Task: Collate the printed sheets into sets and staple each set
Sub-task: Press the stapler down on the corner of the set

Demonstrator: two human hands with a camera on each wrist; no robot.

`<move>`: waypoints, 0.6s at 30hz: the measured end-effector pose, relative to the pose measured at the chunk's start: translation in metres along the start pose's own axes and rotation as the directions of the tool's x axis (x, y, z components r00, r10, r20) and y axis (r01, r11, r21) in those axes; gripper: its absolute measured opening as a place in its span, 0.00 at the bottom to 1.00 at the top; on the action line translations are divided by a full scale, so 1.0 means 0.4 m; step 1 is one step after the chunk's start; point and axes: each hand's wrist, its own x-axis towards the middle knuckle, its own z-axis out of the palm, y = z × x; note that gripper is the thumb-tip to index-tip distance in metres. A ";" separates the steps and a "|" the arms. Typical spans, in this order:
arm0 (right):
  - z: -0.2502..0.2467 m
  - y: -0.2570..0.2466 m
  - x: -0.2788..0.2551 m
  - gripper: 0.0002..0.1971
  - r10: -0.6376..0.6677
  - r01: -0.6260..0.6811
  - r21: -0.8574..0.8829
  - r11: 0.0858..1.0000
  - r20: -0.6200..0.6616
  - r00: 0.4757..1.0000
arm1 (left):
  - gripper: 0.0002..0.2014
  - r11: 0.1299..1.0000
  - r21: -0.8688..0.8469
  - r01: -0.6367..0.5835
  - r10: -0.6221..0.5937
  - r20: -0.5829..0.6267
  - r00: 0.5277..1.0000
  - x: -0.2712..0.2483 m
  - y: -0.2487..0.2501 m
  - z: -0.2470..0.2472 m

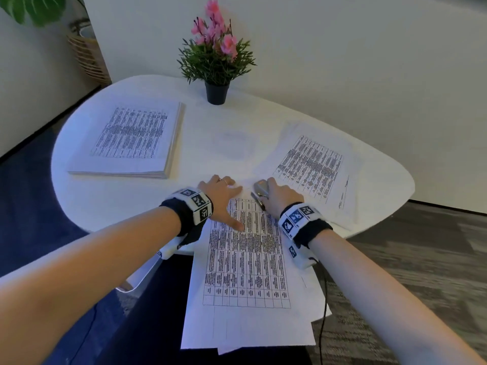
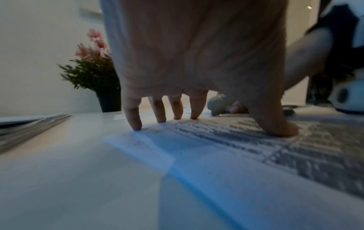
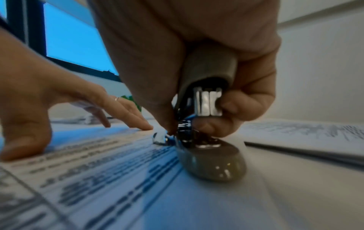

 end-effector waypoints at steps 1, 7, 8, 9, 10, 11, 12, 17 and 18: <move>0.001 -0.006 0.005 0.19 0.001 -0.001 -0.025 1.000 -0.012 1.000 | 0.59 1.000 0.011 -0.002 0.002 -0.008 1.000 0.000 0.001 0.007; 0.003 -0.027 0.035 0.18 0.014 -0.016 -0.072 0.997 -0.042 0.999 | 0.59 1.000 0.008 0.006 -0.006 -0.026 1.000 0.001 -0.002 0.017; 0.000 -0.033 0.039 0.17 0.025 -0.026 -0.062 0.998 -0.028 0.999 | 0.58 1.000 0.016 0.009 -0.009 -0.024 1.000 0.001 0.000 0.015; -0.002 -0.040 0.043 0.15 0.045 -0.046 -0.048 0.998 -0.006 0.999 | 0.58 1.000 0.027 0.011 -0.010 -0.024 1.000 0.001 0.001 0.013; -0.004 -0.048 0.046 0.11 0.062 -0.062 -0.027 0.998 0.016 0.998 | 0.58 0.999 0.039 0.011 -0.010 -0.026 1.000 0.002 0.002 0.010; -0.008 -0.056 0.048 0.09 0.075 -0.074 -0.004 0.997 0.042 0.996 | 0.58 0.999 0.048 0.009 -0.008 -0.028 1.000 0.003 0.003 0.007; -0.009 -0.063 0.049 0.12 0.077 -0.077 -0.003 0.997 0.056 0.995 | 0.57 0.999 0.051 0.009 -0.007 -0.029 1.000 0.002 0.004 0.006; -0.022 -0.067 0.068 0.17 0.020 -0.019 -0.102 0.995 0.006 1.000 | 0.57 0.998 0.058 0.013 -0.011 -0.035 0.999 -0.001 0.004 0.008; -0.026 -0.067 0.073 0.19 0.018 -0.015 -0.138 0.990 0.017 1.000 | 0.57 0.998 0.058 0.014 -0.012 -0.033 0.999 -0.002 0.005 0.008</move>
